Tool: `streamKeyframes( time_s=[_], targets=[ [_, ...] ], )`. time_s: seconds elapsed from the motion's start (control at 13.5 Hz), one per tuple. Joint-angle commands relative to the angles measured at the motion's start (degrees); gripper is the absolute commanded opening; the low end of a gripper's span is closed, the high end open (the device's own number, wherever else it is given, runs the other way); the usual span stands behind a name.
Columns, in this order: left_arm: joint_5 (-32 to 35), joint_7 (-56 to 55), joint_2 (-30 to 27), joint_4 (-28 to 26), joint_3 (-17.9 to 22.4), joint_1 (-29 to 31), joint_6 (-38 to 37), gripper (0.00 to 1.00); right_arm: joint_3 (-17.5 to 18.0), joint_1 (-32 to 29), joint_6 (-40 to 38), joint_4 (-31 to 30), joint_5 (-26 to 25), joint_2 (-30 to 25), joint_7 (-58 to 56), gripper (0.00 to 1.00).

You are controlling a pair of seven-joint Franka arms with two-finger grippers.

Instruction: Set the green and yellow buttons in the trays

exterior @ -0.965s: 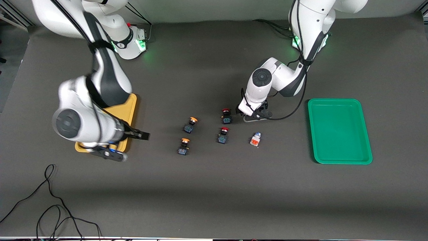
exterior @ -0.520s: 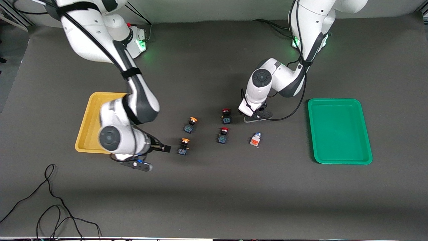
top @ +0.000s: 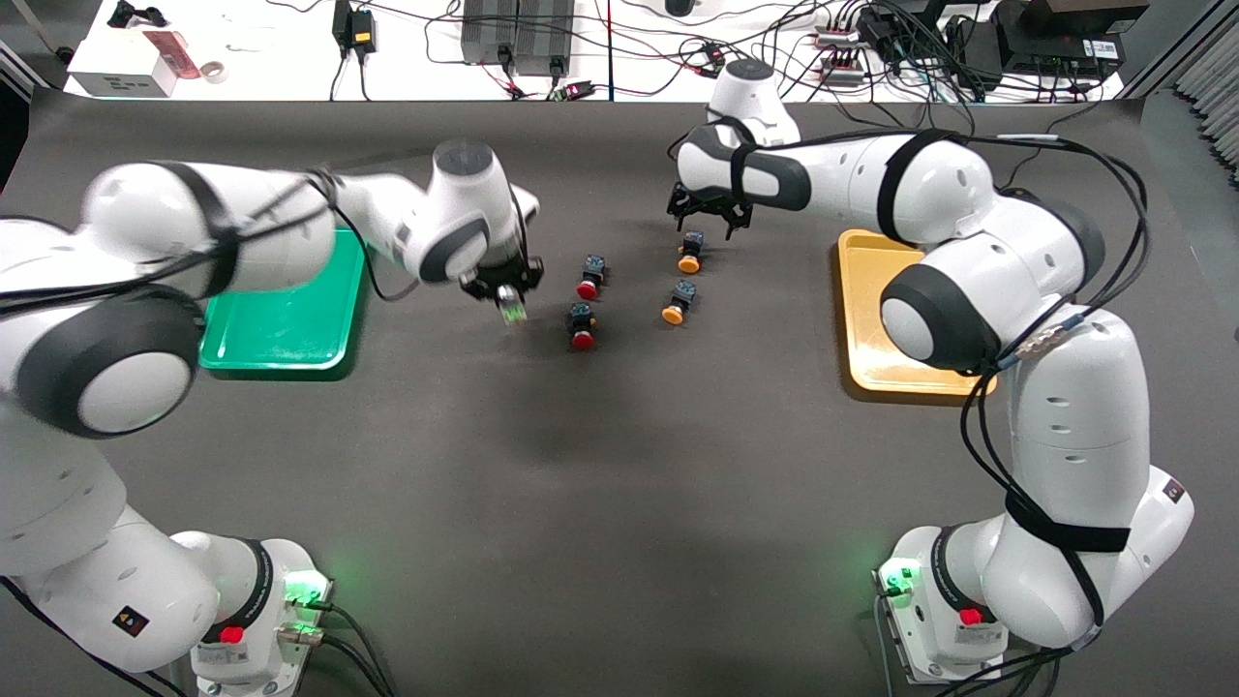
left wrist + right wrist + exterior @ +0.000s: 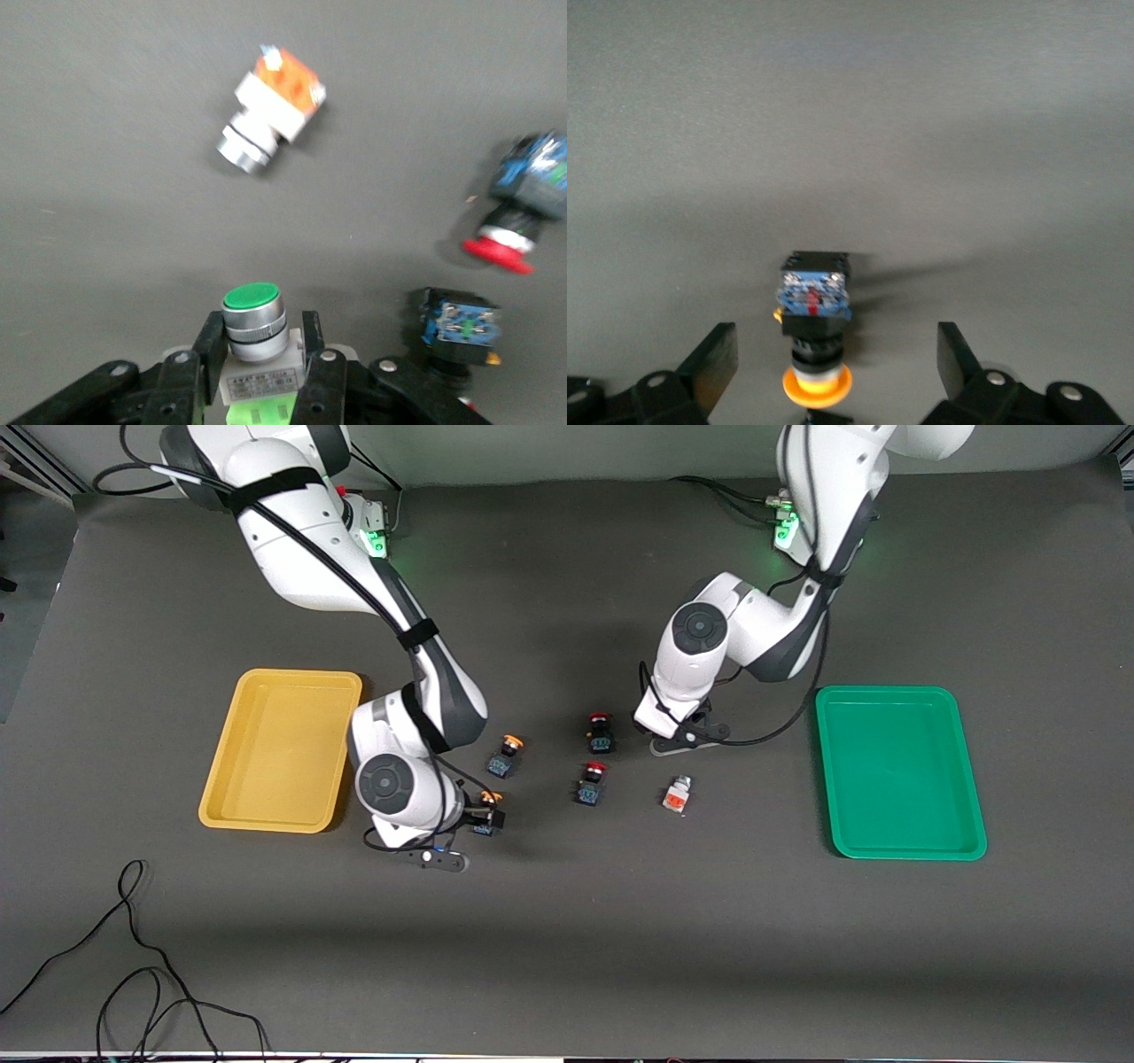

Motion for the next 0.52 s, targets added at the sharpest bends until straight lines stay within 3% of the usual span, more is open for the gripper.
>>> streamKeyframes(
  time_s=[0.0,0.22,0.3,0.37,0.45],
  targets=[
    [0.1,2.0,-7.1,4.3,-0.1,3.4,-12.4,0.22,-0.8,1.0,2.2,1.9,0.4,2.5,1.0,1.0],
    [-3.0,12.5,-12.3,5.5,-0.1,11.2,-20.9,0.2,-0.8,1.4,5.5,1.9,0.3,4.4,2.8,1.0],
    [-4.3,18.2,-14.0,5.5,-0.1,15.3,-24.4,0.2,-0.8,1.4,6.4,1.9,0.3,4.8,2.9,0.86],
    [-5.0,23.6,-15.5,5.5,0.0,19.4,-27.2,0.18,-0.8,1.6,6.4,1.9,0.6,4.9,3.0,0.14],
    [-5.0,29.0,-16.2,5.5,0.0,23.6,-29.3,0.18,-0.8,1.8,6.4,1.9,0.7,4.8,3.7,0.0]
  ],
)
